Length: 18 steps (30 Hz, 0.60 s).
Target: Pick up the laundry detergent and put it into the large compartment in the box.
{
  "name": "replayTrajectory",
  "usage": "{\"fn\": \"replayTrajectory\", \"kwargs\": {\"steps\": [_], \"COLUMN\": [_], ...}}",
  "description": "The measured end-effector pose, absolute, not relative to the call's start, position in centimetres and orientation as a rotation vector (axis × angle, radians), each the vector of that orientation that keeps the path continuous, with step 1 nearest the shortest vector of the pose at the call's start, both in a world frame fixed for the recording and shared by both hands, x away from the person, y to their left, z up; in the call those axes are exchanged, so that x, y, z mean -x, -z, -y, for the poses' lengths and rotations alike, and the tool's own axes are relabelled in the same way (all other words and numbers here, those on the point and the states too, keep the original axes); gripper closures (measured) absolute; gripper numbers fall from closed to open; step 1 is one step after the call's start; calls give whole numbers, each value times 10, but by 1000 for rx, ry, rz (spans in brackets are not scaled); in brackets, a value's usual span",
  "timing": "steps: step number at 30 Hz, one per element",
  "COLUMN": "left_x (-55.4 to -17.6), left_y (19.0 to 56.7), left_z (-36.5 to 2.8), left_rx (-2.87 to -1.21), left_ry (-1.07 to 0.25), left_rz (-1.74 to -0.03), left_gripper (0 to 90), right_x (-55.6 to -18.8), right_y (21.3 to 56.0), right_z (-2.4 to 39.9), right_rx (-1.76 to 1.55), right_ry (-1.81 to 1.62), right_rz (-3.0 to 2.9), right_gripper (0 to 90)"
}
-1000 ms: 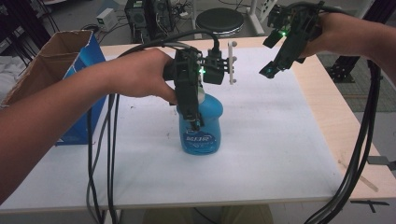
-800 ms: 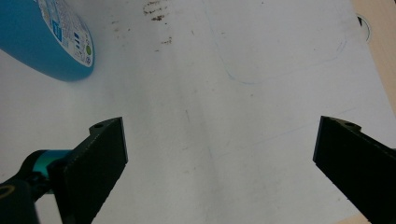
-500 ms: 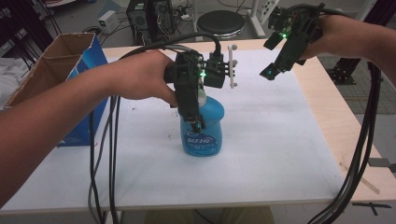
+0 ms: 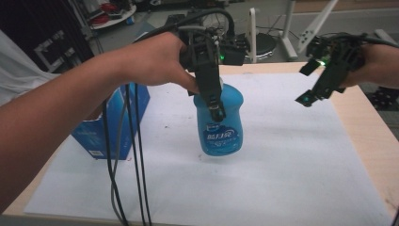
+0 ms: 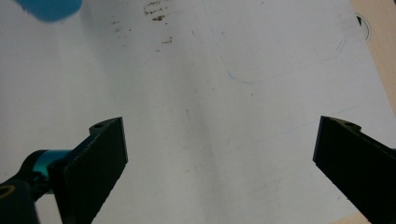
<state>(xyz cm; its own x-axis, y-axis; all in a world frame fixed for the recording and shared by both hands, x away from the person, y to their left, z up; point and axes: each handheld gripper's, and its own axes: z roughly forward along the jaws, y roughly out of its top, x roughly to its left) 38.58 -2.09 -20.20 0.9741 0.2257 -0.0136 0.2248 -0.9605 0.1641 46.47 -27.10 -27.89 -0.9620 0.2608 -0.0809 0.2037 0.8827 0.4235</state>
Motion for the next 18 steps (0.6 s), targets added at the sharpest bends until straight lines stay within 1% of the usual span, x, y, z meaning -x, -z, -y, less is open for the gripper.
{"fn": "replayTrajectory", "kwargs": {"steps": [1,6,7,10,11,12,13,18], "left_x": [-386,-393,-393,-395,-395,-395,-395,-394], "left_y": [202,168,168,148,148,138,138,116], "left_z": [21,-10,-10,-32,-32,-43,-43,-73], "left_rx": [-2957,-2934,-2934,-2921,-2921,-2911,-2911,-2861], "left_ry": [-8,-83,-83,-97,-97,-106,-106,-112], "left_rz": [-340,-500,-500,-586,-586,-624,-624,-732], "left_gripper": [375,375,375,375,375,375,375,375], "right_x": [-465,-466,-466,-468,-468,-469,-469,-470], "right_y": [279,280,280,282,282,282,282,283], "right_z": [271,270,270,269,269,268,268,267], "right_rx": [-361,-363,-363,-364,-364,-359,-359,-357], "right_ry": [-634,-635,-635,-633,-633,-636,-636,-643], "right_rz": [-2916,-2919,-2919,-2923,-2923,-2923,-2923,-2925], "right_gripper": [20,20,20,20,20,20,20,20]}}
